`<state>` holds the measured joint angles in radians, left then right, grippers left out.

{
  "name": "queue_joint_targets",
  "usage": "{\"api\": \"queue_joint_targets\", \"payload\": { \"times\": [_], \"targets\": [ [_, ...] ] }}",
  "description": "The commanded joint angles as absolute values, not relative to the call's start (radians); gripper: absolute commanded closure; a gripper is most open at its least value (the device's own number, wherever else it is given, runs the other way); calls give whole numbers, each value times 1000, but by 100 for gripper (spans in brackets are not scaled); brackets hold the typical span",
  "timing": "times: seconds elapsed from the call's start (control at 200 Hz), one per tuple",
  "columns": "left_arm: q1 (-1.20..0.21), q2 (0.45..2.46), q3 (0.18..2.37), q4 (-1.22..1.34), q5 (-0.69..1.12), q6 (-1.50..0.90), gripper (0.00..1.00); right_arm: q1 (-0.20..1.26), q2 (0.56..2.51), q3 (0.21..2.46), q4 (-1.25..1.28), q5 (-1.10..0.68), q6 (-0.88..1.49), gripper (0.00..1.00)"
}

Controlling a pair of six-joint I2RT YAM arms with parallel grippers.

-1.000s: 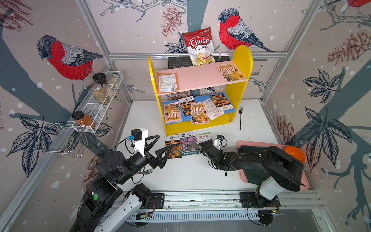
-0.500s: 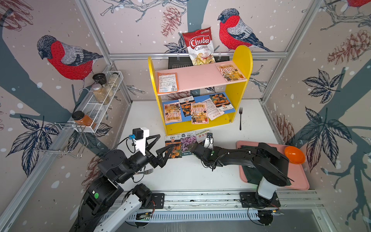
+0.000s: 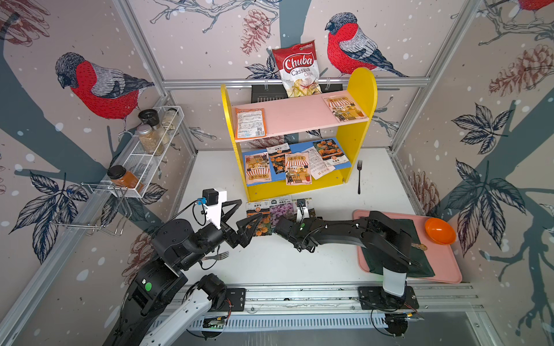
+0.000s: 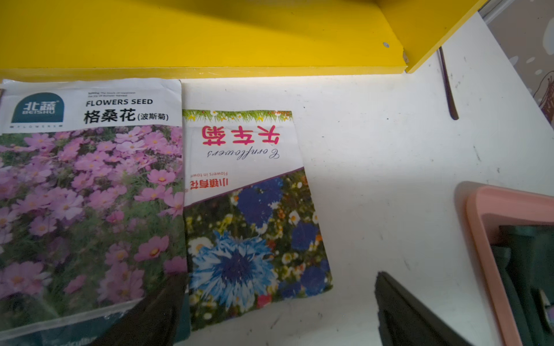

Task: Take the seed bag off the shelf
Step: Place the seed packet at the center of the board.

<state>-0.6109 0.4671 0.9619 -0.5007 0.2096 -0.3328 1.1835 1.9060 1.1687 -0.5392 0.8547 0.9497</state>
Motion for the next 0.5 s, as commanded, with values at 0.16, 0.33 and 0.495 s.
{"api": "queue_joint_targets", "payload": {
  "times": [0.16,0.33,0.495],
  "targets": [
    [-612,480,966,-455,222,-313,2,1185,1827,1114,-469,833,891,0],
    [-612,524,987,-465,194,-286,2,1185,1665,1005,-263,719,750,0],
    [-611,583,1036,-464,177,-254,2,1185,1498,948,-182,623,650,0]
  ]
}}
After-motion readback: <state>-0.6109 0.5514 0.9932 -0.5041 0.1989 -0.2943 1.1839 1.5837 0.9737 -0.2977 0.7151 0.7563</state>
